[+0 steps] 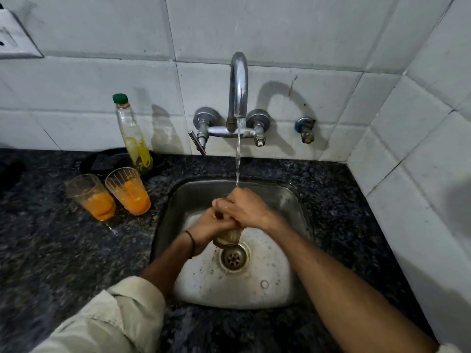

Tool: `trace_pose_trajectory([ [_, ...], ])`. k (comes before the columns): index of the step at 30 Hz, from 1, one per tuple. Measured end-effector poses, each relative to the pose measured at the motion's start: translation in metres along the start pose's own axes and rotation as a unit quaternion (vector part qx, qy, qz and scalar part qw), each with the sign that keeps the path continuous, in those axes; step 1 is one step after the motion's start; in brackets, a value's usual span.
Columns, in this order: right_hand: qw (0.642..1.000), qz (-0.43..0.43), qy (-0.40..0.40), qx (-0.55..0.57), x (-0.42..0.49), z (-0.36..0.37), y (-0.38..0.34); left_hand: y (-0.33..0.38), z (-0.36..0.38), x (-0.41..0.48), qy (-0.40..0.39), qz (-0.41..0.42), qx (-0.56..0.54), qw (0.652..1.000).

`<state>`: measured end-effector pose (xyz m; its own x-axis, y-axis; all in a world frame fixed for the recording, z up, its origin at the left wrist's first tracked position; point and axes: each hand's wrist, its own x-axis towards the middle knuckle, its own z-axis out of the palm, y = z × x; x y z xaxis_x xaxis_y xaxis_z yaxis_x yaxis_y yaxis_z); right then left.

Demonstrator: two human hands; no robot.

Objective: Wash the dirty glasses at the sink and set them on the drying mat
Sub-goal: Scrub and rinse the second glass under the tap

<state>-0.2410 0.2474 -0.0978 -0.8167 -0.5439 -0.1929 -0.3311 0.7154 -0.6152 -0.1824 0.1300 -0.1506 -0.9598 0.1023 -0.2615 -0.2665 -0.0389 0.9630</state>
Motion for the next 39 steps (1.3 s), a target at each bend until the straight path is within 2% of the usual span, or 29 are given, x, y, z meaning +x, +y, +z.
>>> trace_pose_trajectory([
  [1,0.999,-0.025,-0.033,0.012,0.000,-0.006,0.001,0.002,-0.009,-0.001,-0.063,-0.005,-0.030,0.998],
  [2,0.998,-0.040,-0.036,0.024,-0.001,-0.009,-0.001,0.003,-0.014,0.001,-0.087,0.004,-0.028,0.996],
  [3,0.999,-0.040,-0.003,0.032,-0.003,-0.009,-0.004,0.006,-0.013,0.002,-0.070,0.017,-0.005,0.997],
  [5,0.991,-0.003,0.121,0.055,-0.002,-0.001,-0.011,0.012,-0.003,0.008,0.066,0.034,0.098,0.992],
  [6,0.983,0.024,0.170,0.068,-0.002,0.005,-0.016,0.013,0.005,0.012,0.160,0.045,0.181,0.969],
  [8,0.975,0.071,0.203,0.061,-0.002,0.015,-0.027,0.014,0.022,0.012,0.291,0.056,0.302,0.906],
  [9,0.976,0.081,0.198,0.031,0.000,0.016,-0.028,0.011,0.025,0.013,0.300,0.053,0.295,0.906],
  [10,0.979,0.076,0.188,-0.004,0.001,0.013,-0.026,0.010,0.023,0.013,0.271,0.052,0.252,0.928],
  [12,0.990,0.021,0.135,-0.025,0.002,-0.001,-0.019,0.014,0.011,0.010,0.134,0.038,0.114,0.984],
  [14,0.998,-0.044,0.048,0.023,0.001,-0.017,-0.012,0.020,-0.005,0.005,-0.006,0.036,0.031,0.999],
  [15,0.997,-0.057,0.033,0.034,0.000,-0.022,-0.012,0.025,-0.007,0.004,-0.043,0.039,0.031,0.998],
  [16,0.997,-0.049,0.050,0.038,0.000,-0.023,-0.013,0.027,-0.006,0.006,-0.033,0.036,0.050,0.998],
  [18,0.990,0.013,0.133,0.042,0.002,-0.016,-0.019,0.029,0.007,0.012,0.086,0.021,0.136,0.987],
  [20,0.978,0.086,0.186,0.024,0.005,-0.004,-0.024,0.032,0.025,0.013,0.224,0.040,0.253,0.940],
  [21,0.978,0.097,0.186,0.005,0.006,0.000,-0.026,0.030,0.030,0.011,0.250,0.057,0.265,0.930],
  [23,0.986,0.065,0.153,-0.028,0.004,-0.005,-0.019,0.024,0.026,0.009,0.186,0.050,0.177,0.965],
  [24,0.992,0.034,0.118,-0.032,0.001,-0.012,-0.015,0.023,0.018,0.008,0.110,0.032,0.108,0.988],
  [26,0.999,-0.028,0.029,0.003,-0.005,-0.024,-0.009,0.024,0.001,0.001,-0.039,0.024,0.013,0.999],
  [27,0.999,-0.043,0.002,0.029,-0.009,-0.027,-0.009,0.026,-0.004,0.000,-0.082,0.022,0.004,0.996],
  [28,0.998,-0.045,0.005,0.052,-0.011,-0.026,-0.011,0.027,-0.006,0.000,-0.086,0.022,0.018,0.996],
  [29,0.997,-0.030,0.036,0.066,-0.009,-0.022,-0.012,0.028,-0.003,0.002,-0.052,0.023,0.046,0.997],
  [31,0.987,0.041,0.131,0.078,-0.005,-0.012,-0.019,0.027,0.010,0.010,0.085,0.021,0.133,0.987],
  [32,0.980,0.083,0.166,0.074,-0.002,-0.005,-0.023,0.024,0.016,0.015,0.155,0.032,0.188,0.969],
  [34,0.973,0.127,0.188,0.043,0.000,0.008,-0.027,0.019,0.023,0.015,0.226,0.073,0.253,0.938],
  [36,0.981,0.094,0.172,0.014,-0.003,0.014,-0.024,0.017,0.016,0.009,0.170,0.075,0.218,0.958],
  [38,0.994,0.015,0.108,0.013,-0.009,0.006,-0.018,0.024,-0.002,0.000,0.005,0.043,0.104,0.994],
  [39,0.998,-0.024,0.056,0.006,-0.012,-0.002,-0.017,0.028,-0.010,-0.004,-0.072,0.039,0.063,0.995],
])
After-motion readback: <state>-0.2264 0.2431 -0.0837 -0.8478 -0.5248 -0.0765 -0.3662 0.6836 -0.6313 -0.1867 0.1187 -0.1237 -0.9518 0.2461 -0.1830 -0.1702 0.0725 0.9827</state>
